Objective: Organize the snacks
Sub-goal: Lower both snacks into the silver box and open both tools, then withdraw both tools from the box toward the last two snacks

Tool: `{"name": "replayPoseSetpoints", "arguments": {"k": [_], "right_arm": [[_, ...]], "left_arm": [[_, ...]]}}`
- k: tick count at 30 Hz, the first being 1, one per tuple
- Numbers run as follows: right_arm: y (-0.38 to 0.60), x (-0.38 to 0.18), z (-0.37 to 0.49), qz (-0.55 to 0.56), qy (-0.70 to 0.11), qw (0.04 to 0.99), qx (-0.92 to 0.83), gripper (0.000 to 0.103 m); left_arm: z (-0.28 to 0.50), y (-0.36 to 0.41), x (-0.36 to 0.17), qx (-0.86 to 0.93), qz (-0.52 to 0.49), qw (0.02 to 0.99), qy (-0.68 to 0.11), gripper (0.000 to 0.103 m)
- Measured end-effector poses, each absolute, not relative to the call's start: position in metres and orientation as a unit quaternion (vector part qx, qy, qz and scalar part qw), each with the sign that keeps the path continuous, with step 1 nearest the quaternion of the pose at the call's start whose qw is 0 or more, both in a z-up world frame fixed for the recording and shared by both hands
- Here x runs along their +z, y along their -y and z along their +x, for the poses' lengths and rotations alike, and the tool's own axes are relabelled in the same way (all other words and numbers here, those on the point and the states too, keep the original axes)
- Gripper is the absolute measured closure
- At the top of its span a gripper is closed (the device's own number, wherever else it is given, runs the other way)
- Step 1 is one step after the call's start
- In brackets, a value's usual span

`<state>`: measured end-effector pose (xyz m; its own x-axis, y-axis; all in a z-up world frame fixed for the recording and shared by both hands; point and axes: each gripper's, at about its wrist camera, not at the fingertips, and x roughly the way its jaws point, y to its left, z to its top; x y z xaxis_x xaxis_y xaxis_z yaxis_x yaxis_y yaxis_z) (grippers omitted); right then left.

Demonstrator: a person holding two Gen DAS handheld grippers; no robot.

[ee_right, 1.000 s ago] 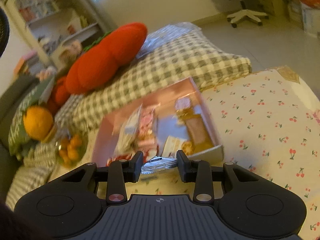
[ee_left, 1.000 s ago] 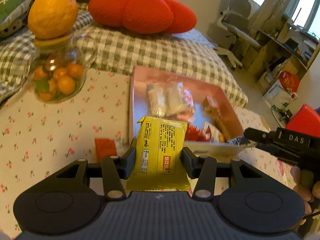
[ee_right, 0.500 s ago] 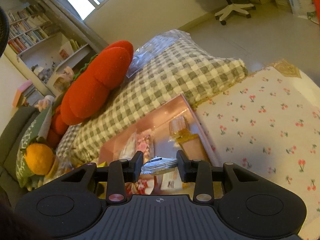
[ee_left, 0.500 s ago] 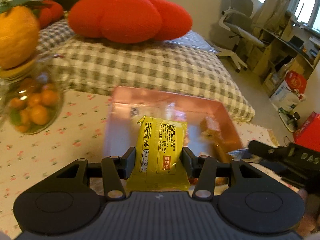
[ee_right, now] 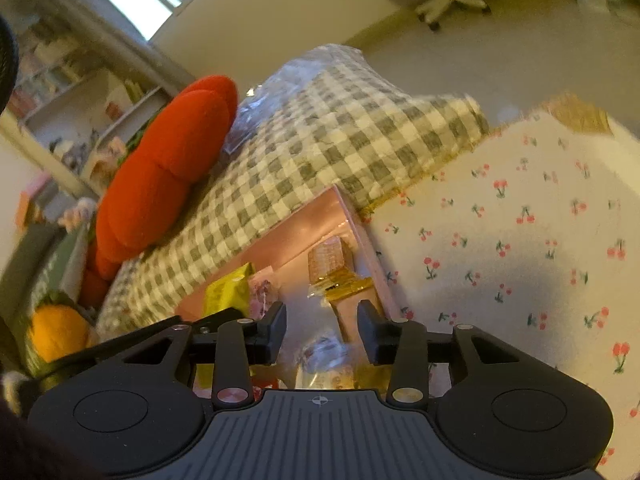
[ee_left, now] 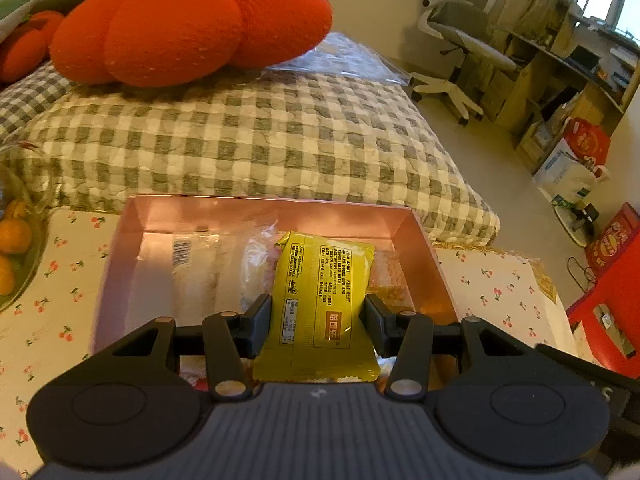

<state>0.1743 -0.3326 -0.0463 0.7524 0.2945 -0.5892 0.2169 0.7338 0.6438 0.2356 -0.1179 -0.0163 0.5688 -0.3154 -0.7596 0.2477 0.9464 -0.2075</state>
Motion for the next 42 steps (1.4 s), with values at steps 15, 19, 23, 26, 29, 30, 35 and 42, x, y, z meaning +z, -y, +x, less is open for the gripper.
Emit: {"name": "replayPoseSetpoints", "arguments": {"k": [15, 19, 23, 26, 29, 30, 35, 42], "right_arm": [[0.345, -0.046, 0.172, 0.378, -0.346, 0.859, 0.014, 0.057], [0.345, -0.045, 0.171, 0.378, -0.345, 0.859, 0.013, 0.055], [0.343, -0.042, 0.169, 0.374, -0.344, 0.861, 0.013, 0.051], [0.342, -0.039, 0.166, 0.371, -0.342, 0.863, 0.015, 0.051], [0.341, -0.035, 0.161, 0.368, -0.341, 0.865, 0.016, 0.048], [0.34, -0.034, 0.159, 0.367, -0.341, 0.866, 0.015, 0.046], [0.337, -0.028, 0.147, 0.359, -0.345, 0.867, 0.012, 0.045], [0.322, -0.01, 0.13, 0.319, -0.351, 0.88, 0.014, 0.041]], "left_arm": [[0.246, 0.143, -0.022, -0.14, -0.02, 0.894, -0.426, 0.054], [0.242, 0.139, -0.019, -0.14, -0.016, 0.894, -0.425, 0.05], [0.237, 0.133, -0.016, -0.14, -0.014, 0.893, -0.427, 0.048], [0.231, 0.128, -0.012, -0.14, -0.011, 0.893, -0.428, 0.046], [0.223, 0.122, -0.008, -0.138, -0.011, 0.893, -0.429, 0.044], [0.219, 0.119, -0.006, -0.137, -0.01, 0.894, -0.427, 0.043], [0.2, 0.109, 0.001, -0.142, 0.004, 0.897, -0.419, 0.039], [0.173, 0.097, 0.009, -0.148, 0.017, 0.898, -0.414, 0.034]]}}
